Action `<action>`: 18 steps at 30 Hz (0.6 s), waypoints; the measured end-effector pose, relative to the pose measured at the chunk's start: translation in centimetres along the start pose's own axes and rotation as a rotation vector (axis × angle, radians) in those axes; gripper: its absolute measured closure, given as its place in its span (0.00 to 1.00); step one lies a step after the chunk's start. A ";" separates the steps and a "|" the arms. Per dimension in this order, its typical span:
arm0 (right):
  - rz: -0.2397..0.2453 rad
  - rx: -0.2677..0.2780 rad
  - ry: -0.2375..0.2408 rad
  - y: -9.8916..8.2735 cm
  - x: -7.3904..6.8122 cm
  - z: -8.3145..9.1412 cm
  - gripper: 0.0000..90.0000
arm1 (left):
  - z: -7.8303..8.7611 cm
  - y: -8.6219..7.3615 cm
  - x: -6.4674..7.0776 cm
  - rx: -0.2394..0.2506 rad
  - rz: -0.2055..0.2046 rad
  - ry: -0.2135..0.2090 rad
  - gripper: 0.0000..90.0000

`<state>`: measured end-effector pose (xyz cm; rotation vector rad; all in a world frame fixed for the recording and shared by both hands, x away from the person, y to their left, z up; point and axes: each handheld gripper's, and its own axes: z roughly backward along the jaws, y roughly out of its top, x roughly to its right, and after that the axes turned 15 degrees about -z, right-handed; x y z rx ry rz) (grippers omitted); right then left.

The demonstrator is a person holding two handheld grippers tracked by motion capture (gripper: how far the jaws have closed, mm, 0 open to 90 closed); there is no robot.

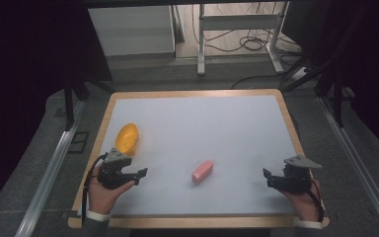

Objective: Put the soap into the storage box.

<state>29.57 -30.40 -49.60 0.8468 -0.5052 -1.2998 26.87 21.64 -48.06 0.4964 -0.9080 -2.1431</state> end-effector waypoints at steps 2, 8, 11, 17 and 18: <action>-0.005 -0.006 0.003 -0.1 0.1 -0.1 0.11 | -0.2 0.2 0.0 -0.005 0.000 -0.003 0.30; -0.023 -0.004 0.017 -0.3 0.2 0.1 0.11 | -0.9 1.1 0.6 -0.008 -0.028 -0.031 0.30; -0.030 0.001 0.009 -0.3 0.3 0.2 0.11 | -1.1 1.6 0.9 0.000 -0.035 -0.057 0.29; -0.026 -0.003 0.007 -0.3 0.5 0.1 0.11 | -1.4 2.3 1.6 0.008 -0.047 -0.074 0.29; -0.026 -0.004 0.009 -0.3 0.5 0.1 0.11 | -1.3 2.6 1.8 0.015 -0.055 -0.063 0.30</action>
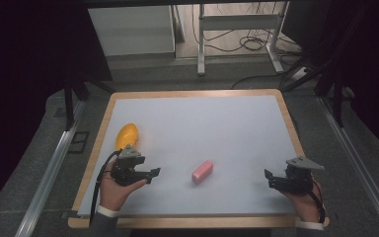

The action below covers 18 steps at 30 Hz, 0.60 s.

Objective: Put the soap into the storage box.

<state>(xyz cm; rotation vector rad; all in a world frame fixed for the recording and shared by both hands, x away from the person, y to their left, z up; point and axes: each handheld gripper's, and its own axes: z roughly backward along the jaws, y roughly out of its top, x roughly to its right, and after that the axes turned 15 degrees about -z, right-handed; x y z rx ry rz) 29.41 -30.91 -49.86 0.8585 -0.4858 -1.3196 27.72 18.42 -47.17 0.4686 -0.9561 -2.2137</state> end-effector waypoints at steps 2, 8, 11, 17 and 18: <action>0.003 -0.004 -0.002 0.0 -0.1 -0.1 0.11 | -0.1 0.4 0.3 -0.005 -0.014 -0.002 0.30; 0.009 -0.003 0.000 0.0 -0.2 -0.1 0.11 | -0.7 1.3 1.0 -0.013 -0.038 -0.025 0.30; 0.009 -0.002 -0.004 -0.1 -0.1 -0.1 0.11 | -1.1 1.8 1.6 -0.004 -0.052 -0.041 0.30; 0.009 -0.004 -0.001 -0.1 -0.1 0.0 0.11 | -1.7 2.9 2.7 -0.003 -0.084 -0.065 0.30; 0.009 -0.004 -0.001 -0.1 -0.1 0.0 0.11 | -1.7 2.9 2.7 -0.003 -0.084 -0.065 0.30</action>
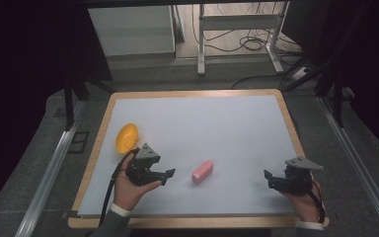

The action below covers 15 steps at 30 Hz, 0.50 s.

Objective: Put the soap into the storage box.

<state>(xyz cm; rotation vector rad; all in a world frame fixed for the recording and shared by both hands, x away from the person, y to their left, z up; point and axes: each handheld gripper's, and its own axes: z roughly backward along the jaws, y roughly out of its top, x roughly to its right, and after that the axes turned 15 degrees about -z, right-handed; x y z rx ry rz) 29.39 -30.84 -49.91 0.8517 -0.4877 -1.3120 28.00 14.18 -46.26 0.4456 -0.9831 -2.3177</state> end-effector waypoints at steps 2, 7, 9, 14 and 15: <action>0.001 0.005 0.001 0.0 0.0 0.1 0.11 | -0.5 0.3 0.2 -0.009 -0.004 -0.008 0.30; 0.001 0.004 -0.003 0.1 0.2 0.1 0.11 | -1.1 0.8 0.5 -0.021 -0.015 -0.022 0.30; -0.004 0.000 -0.005 0.0 0.3 0.1 0.11 | -1.4 1.0 0.7 -0.024 -0.020 -0.030 0.30; 0.002 0.001 -0.004 0.0 0.2 0.1 0.11 | -2.3 1.7 1.2 -0.040 -0.038 -0.046 0.29; 0.005 0.000 -0.005 0.0 0.1 0.1 0.11 | -2.4 1.9 1.4 -0.038 -0.040 -0.050 0.29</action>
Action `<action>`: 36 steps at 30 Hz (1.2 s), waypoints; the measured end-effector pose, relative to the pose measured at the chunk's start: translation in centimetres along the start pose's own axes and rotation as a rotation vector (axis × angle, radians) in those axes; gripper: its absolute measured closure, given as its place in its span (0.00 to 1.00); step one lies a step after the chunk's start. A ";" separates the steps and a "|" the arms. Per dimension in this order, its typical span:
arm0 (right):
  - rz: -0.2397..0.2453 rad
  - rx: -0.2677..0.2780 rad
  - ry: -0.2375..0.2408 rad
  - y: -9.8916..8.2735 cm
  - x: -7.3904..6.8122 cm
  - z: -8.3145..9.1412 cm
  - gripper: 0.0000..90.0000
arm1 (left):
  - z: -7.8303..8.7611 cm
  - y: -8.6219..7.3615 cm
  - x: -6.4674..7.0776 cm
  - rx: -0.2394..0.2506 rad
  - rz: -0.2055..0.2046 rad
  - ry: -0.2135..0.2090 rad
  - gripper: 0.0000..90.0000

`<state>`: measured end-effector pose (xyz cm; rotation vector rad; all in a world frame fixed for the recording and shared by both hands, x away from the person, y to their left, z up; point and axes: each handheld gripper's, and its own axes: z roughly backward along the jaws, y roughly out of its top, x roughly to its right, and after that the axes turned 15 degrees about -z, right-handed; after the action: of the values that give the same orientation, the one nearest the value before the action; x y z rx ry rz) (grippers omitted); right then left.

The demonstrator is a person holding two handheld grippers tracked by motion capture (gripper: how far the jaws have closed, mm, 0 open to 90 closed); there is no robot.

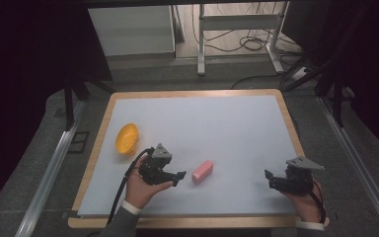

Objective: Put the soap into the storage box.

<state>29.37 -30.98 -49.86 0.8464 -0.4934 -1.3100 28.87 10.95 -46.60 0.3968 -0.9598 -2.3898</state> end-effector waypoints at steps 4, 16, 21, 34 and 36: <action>0.004 -0.004 0.002 0.0 -0.1 -0.1 0.11 | -0.6 0.8 0.4 -0.008 -0.011 -0.019 0.29; 0.003 -0.004 -0.002 -0.1 -0.1 -0.2 0.11 | -1.9 1.9 1.1 -0.020 -0.033 -0.044 0.28; -0.002 -0.004 0.010 -0.1 -0.1 -0.2 0.11 | -2.0 2.3 1.2 -0.017 -0.030 -0.044 0.28; -0.001 -0.004 0.009 0.0 -0.1 -0.1 0.11 | -3.7 3.5 1.5 -0.053 -0.044 -0.049 0.28; -0.002 -0.003 0.010 0.0 -0.1 -0.1 0.11 | -3.9 3.7 1.6 -0.063 -0.053 -0.046 0.28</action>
<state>29.43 -30.89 -49.96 0.8508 -0.4829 -1.3070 30.63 5.68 -46.83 0.3496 -0.9024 -2.4801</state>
